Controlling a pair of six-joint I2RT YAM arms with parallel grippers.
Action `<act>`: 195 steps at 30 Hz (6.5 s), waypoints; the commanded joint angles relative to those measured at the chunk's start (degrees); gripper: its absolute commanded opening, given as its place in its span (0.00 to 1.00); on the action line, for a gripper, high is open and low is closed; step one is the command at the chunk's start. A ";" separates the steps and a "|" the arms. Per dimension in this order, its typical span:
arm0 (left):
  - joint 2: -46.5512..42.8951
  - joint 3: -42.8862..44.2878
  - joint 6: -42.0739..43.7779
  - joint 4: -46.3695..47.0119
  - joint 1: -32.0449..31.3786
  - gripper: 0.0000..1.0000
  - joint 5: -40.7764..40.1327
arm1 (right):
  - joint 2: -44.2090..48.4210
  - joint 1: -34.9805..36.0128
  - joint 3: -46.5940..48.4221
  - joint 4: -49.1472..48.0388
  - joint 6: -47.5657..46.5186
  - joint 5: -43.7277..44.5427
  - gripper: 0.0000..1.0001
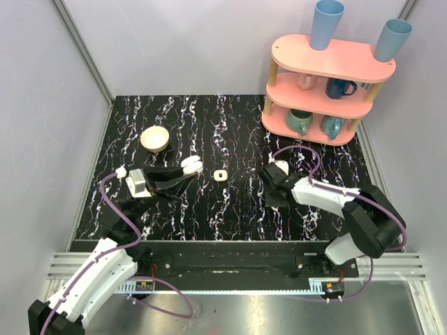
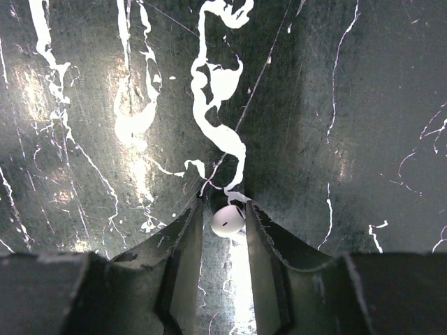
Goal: Insert the wireless bluetooth earbuds into the charging case
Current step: Move the left earbud to the center of the board, then pick up the left earbud from the center of the board, then insert the left earbud into the left side groove of the charging case.
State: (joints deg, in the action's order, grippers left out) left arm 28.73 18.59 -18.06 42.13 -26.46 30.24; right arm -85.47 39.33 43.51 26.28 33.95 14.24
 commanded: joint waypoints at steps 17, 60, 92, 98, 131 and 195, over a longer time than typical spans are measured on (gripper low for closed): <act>0.01 0.66 -0.74 2.08 -0.17 0.00 0.61 | -0.40 0.66 -0.53 3.25 1.99 -0.97 0.34; 0.01 1.10 -0.83 1.64 -0.17 0.00 0.70 | -4.18 0.66 -0.53 -8.53 13.43 8.00 0.45; -0.25 1.27 -0.39 0.85 -0.17 0.00 0.79 | -7.61 0.57 1.93 -5.45 1.11 2.72 0.38; -0.25 1.27 -0.48 0.85 -0.17 0.00 0.96 | -6.99 0.66 2.20 -3.61 1.12 3.51 0.38; 0.27 1.27 -0.66 1.11 -0.17 0.00 1.14 | -3.22 0.66 4.04 -2.64 2.34 3.25 0.17; 12.31 -3.91 17.62 23.52 -16.08 0.00 -24.26 | 13.58 33.97 9.49 -78.58 -7.50 19.15 0.07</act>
State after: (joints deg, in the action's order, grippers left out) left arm 39.99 15.29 -4.78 57.39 -40.77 11.22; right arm -71.77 72.47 50.70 -51.92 24.40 30.65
